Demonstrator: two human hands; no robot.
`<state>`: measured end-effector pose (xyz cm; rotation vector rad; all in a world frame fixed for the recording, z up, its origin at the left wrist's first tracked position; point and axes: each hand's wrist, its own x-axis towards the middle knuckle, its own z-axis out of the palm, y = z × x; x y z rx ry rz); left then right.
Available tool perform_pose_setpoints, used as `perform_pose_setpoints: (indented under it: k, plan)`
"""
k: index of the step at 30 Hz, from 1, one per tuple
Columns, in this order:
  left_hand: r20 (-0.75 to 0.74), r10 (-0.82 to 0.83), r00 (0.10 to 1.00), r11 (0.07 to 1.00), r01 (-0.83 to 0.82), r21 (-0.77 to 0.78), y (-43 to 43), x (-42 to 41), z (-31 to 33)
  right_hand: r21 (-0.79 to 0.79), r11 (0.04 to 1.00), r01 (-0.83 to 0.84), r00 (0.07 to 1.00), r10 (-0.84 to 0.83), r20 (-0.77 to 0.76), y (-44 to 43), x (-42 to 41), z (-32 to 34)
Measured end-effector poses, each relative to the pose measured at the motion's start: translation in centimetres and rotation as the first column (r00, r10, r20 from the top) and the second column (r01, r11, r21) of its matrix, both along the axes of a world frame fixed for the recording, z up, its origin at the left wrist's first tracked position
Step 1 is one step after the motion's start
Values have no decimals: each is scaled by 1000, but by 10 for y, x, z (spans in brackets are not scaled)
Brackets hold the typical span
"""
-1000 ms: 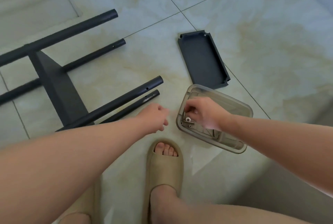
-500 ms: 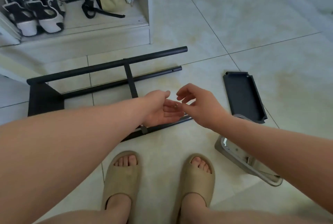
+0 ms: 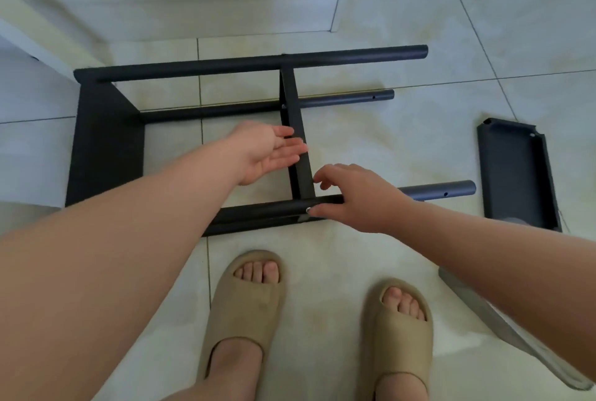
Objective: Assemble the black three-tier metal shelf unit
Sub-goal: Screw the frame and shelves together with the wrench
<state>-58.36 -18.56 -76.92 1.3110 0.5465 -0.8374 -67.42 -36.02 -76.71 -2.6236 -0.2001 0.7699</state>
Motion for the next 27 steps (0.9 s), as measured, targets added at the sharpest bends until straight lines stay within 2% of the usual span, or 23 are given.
perform_pose_setpoints:
  k: [4, 6, 8, 10, 13, 15, 20, 27]
  plan:
    - [125, -9, 992, 999, 4, 40, 9, -1, -15, 63, 995, 82, 996, -79, -53, 5, 5, -16]
    - [183, -63, 981, 988, 35, 151, 14, -4, -21, 77, 991, 109, 993, -106, -42, 2, 4, -20]
    - [174, -166, 971, 965, 124, 229, 17, -10, -30, 92, 987, 129, 992, -127, -27, 0, 4, -24]
    - [106, -307, 946, 938, 281, 205, 15, -19, -37, 119, 987, 108, 994, -108, -9, -1, 6, -26]
    - [78, -524, 848, 839, 498, 219, 8, -25, -42, 125, 992, -9, 999, 2, 52, -4, 11, -26]
    - [89, -602, 794, 783, 565, 260, 7, -21, -45, 85, 990, -116, 989, 108, 100, -8, 15, -30]
    - [106, -600, 793, 783, 556, 278, 10, -21, -51, -61, 940, -336, 922, 341, 182, -11, 25, -43]
    - [85, -627, 775, 765, 591, 257, 10, -19, -49, -79, 904, -420, 855, 423, 300, -12, 25, -48]
